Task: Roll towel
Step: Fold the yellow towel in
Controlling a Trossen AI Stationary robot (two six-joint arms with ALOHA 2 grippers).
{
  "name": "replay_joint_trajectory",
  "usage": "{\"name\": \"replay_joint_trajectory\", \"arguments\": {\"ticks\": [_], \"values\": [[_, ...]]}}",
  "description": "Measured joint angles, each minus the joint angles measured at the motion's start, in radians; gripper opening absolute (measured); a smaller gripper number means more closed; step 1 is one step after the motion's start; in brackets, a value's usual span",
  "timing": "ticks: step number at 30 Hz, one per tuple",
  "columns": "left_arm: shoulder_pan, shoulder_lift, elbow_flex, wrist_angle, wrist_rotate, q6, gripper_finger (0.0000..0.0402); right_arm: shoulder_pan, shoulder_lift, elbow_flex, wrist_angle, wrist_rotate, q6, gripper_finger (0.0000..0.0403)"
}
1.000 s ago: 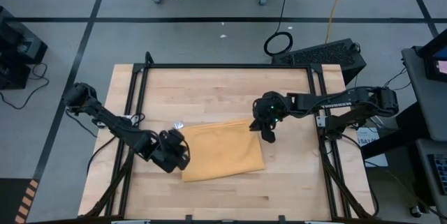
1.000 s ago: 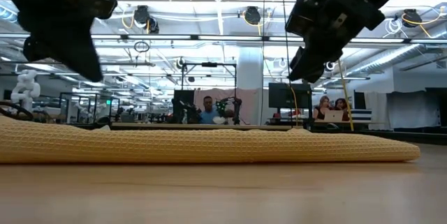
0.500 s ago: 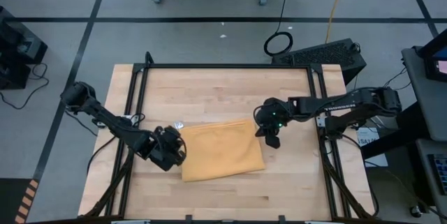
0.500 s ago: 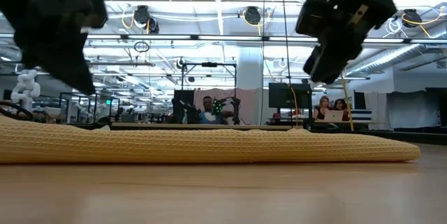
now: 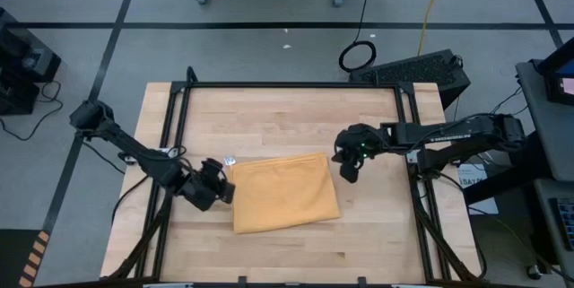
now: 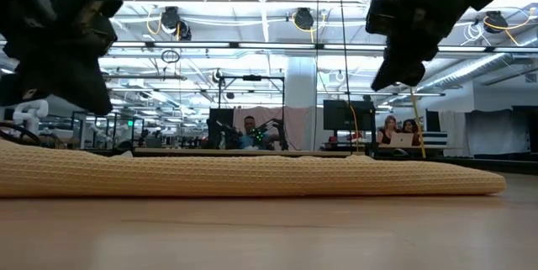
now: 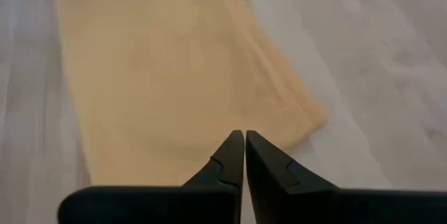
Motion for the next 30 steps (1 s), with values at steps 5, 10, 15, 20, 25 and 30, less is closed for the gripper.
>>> {"name": "replay_joint_trajectory", "arguments": {"ticks": [5,10,15,20,25,30], "values": [[0.065,0.046,0.000,-0.042,0.151,-0.007,0.0040,0.000,0.008,0.000,0.069,0.052,0.180,0.0009],[0.129,0.084,0.000,-0.078,0.232,-0.078,0.0040,0.000,0.013,0.000,0.159,0.051,0.278,0.0009],[0.182,0.059,0.036,-0.120,0.289,-0.103,0.0062,0.000,0.013,0.000,0.177,0.051,0.374,0.0009],[0.266,0.000,0.090,-0.250,0.309,-0.105,0.0132,0.000,0.013,0.000,0.179,0.054,0.426,0.0009],[0.383,-0.028,0.090,-0.335,0.370,-0.014,0.0228,0.000,0.013,0.000,0.185,0.103,0.429,0.0009],[0.503,-0.013,0.052,-0.307,0.472,0.126,0.0288,0.000,0.013,0.000,0.187,0.105,0.429,0.0009]]}}
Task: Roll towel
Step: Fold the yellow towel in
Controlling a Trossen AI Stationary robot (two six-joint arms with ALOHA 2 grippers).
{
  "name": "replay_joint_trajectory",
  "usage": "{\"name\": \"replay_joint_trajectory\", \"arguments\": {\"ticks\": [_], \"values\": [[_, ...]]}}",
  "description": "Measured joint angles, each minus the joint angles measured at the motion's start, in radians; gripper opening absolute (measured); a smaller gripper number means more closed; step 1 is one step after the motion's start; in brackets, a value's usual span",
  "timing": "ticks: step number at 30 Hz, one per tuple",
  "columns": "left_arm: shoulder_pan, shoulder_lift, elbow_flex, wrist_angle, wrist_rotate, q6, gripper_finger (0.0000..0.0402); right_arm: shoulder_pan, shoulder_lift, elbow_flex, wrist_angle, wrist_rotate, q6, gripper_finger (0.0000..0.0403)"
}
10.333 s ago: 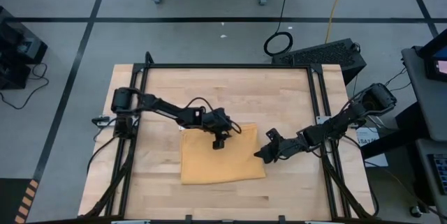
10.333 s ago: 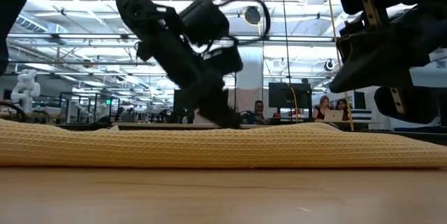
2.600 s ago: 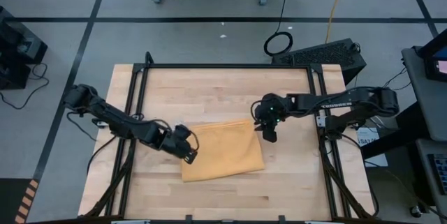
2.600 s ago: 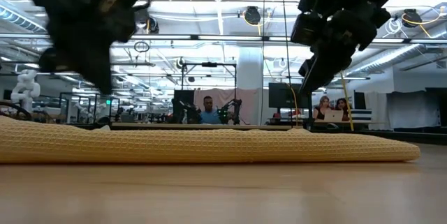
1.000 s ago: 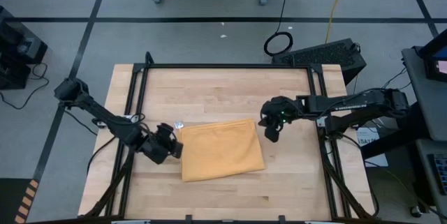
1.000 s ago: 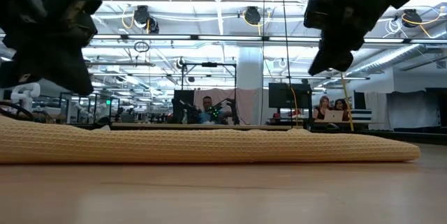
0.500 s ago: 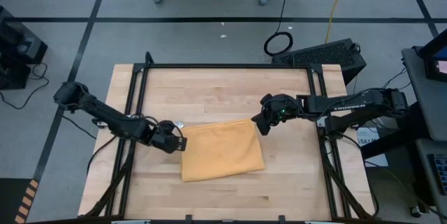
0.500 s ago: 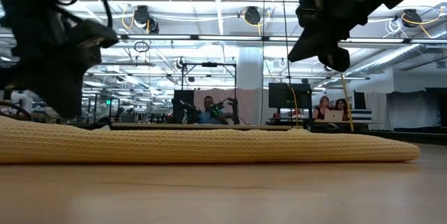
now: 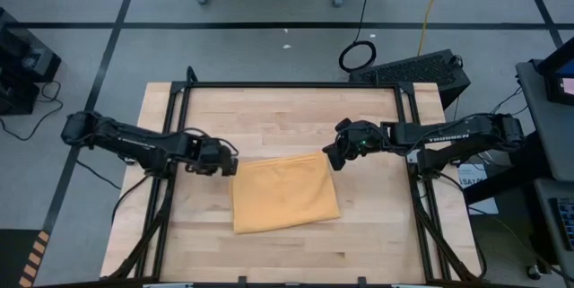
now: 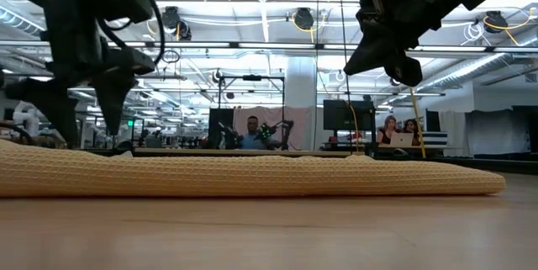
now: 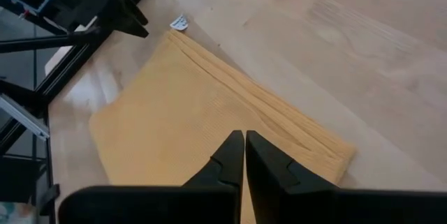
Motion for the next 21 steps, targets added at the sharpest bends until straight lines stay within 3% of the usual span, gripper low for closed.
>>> {"name": "replay_joint_trajectory", "arguments": {"ticks": [13,21], "values": [[0.080,0.135,-0.018,0.207,-0.025,0.112,0.0293,0.000,0.000,0.000,0.030,-0.007,0.010,0.0009],[0.079,0.227,-0.016,0.335,0.026,0.165,0.0262,0.000,0.000,0.000,0.043,-0.011,0.008,0.0009]]}}
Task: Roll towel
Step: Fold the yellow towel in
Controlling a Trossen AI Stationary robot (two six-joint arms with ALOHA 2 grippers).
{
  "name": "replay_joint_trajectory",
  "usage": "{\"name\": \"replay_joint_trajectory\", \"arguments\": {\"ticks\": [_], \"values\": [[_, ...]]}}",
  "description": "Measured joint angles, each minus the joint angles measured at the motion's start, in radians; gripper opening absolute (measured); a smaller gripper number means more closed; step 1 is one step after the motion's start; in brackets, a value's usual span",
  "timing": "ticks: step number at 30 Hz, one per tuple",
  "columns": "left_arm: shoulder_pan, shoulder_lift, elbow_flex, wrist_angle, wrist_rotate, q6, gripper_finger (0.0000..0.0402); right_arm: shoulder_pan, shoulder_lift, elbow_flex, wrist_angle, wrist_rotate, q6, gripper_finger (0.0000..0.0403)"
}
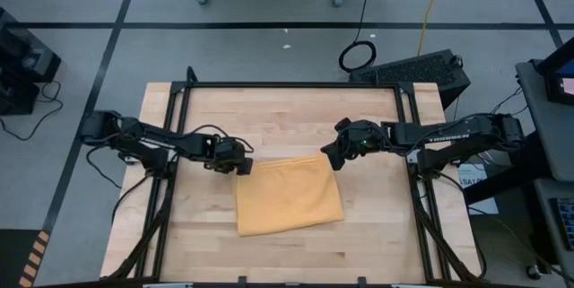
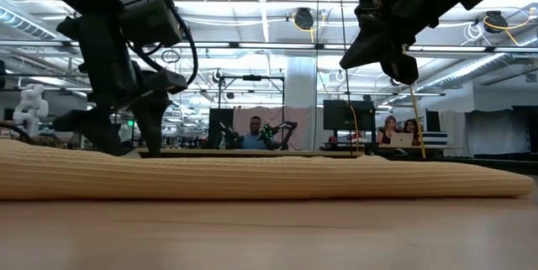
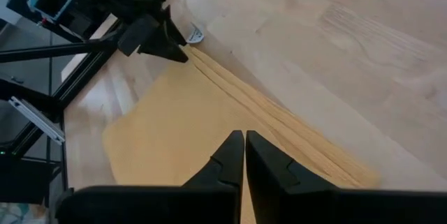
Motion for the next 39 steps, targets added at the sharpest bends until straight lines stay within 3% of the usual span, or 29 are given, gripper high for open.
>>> {"name": "replay_joint_trajectory", "arguments": {"ticks": [3,10,14,21,30,39], "values": [[-0.001,0.001,0.000,-0.003,0.000,0.009,0.0252,0.001,0.000,0.000,0.000,-0.008,-0.001,0.0009],[-0.001,0.001,0.000,-0.019,0.023,0.185,0.0249,0.001,0.000,0.000,-0.004,-0.026,-0.035,0.0009],[-0.010,-0.027,0.052,-0.116,0.023,0.246,0.0249,0.002,0.000,0.000,-0.004,-0.027,-0.038,0.0009],[-0.044,-0.032,0.165,-0.284,-0.071,0.432,0.0251,0.002,0.000,0.000,-0.004,-0.053,-0.061,0.0009],[-0.041,0.035,0.152,-0.256,-0.066,0.452,0.0309,0.002,0.000,0.000,-0.002,-0.048,-0.088,0.0009],[-0.041,0.146,0.153,-0.234,-0.034,0.417,0.0277,0.002,0.000,0.000,-0.002,-0.048,-0.088,0.0009]]}}
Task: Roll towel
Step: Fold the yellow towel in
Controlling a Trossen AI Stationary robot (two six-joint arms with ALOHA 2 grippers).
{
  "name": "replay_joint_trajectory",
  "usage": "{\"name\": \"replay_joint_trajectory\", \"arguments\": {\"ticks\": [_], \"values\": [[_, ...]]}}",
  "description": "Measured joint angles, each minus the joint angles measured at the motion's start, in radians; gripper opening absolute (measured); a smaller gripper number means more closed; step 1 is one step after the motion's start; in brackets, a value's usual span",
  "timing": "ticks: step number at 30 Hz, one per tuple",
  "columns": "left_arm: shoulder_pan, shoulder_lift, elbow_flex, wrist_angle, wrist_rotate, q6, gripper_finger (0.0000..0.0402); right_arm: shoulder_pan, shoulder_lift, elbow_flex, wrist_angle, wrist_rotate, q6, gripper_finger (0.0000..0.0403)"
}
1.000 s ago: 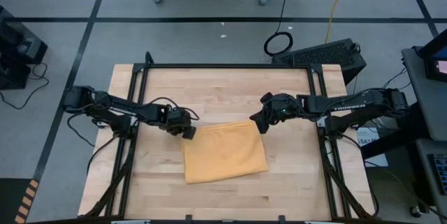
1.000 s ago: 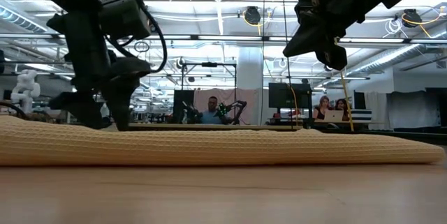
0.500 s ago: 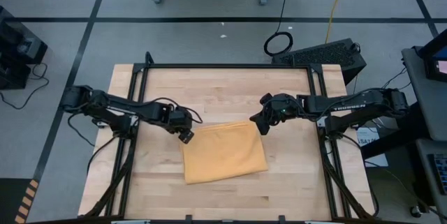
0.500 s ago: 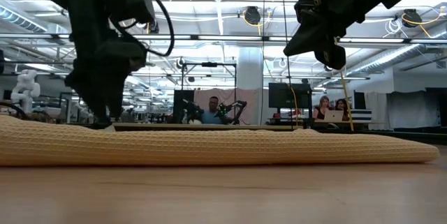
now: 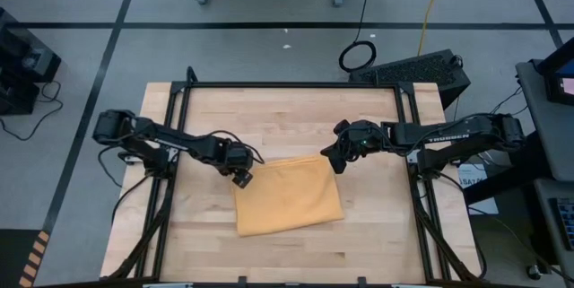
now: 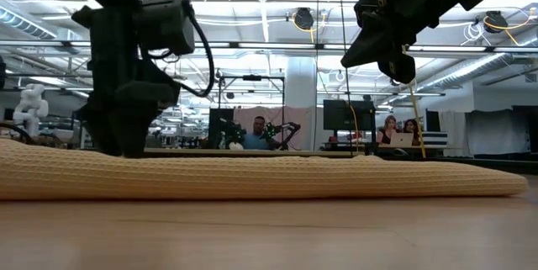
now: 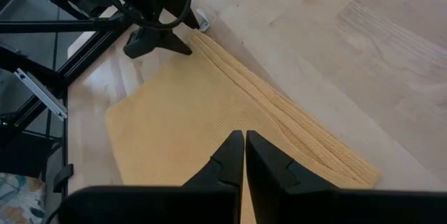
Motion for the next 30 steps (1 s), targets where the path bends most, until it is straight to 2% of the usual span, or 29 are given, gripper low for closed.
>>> {"name": "replay_joint_trajectory", "arguments": {"ticks": [5,8,11,15,17,24,30], "values": [[0.000,0.038,0.003,0.045,-0.003,-0.029,0.0253,0.000,0.000,0.000,0.000,0.000,-0.003,0.0009],[0.000,0.043,0.002,0.059,-0.002,-0.028,0.0223,0.000,0.000,0.000,0.000,0.000,-0.003,0.0009],[-0.001,0.044,0.002,0.073,-0.007,-0.028,0.0167,0.000,0.000,0.000,0.000,0.000,-0.007,0.0009],[-0.002,0.045,0.001,0.127,-0.010,-0.026,0.0052,0.000,0.000,0.000,-0.002,0.001,-0.001,0.0009],[-0.002,0.045,0.000,0.166,-0.020,-0.045,0.0022,0.000,0.000,0.000,-0.005,0.002,0.020,0.0009],[-0.001,0.044,0.007,0.231,-0.024,-0.127,0.0022,0.006,0.000,0.000,-0.024,-0.007,0.273,0.0009],[-0.001,0.033,0.030,0.274,-0.023,-0.132,0.0022,0.098,0.000,0.001,-0.125,-0.012,0.537,0.0009]]}}
